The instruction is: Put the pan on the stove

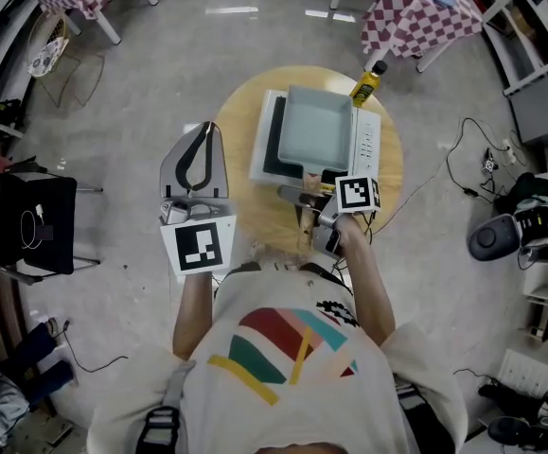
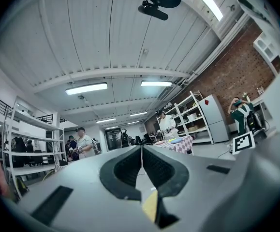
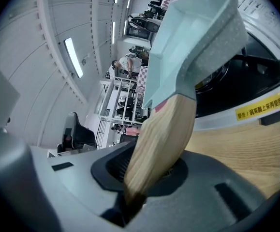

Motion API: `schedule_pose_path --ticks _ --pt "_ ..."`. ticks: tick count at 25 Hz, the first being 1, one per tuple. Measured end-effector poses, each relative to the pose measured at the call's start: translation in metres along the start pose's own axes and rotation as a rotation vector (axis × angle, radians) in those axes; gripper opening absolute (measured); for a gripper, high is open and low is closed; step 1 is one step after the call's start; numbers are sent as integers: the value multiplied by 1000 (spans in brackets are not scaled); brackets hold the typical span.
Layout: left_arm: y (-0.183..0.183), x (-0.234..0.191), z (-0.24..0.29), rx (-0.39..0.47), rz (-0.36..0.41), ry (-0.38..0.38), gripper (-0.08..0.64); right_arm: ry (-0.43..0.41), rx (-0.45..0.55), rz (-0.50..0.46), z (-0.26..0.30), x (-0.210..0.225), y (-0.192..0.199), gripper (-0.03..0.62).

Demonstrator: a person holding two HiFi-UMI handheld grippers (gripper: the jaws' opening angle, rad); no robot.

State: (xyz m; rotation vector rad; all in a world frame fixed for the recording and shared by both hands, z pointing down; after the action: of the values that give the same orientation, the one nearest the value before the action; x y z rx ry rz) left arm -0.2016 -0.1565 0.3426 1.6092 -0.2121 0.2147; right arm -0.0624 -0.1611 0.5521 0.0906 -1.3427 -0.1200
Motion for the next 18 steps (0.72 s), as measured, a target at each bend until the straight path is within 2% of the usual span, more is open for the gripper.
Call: schedule_pose_path --ticks 5,18 --pt "3 -3 3 -6 4 1 8 28 20 21 2 10 -2 43" --pt "6 -8 9 -25 5 -3 8 32 7 18 7 21 -1 37"
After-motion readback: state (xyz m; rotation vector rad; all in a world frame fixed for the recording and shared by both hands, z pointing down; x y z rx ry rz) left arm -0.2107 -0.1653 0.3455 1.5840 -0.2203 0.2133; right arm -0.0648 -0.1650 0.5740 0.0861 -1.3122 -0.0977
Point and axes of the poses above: the fingertips, and each gripper's own axes: z forward along the fingers, x to its right, y out of its underside, the point moved 3 cm from there along -z, backward along the fingers
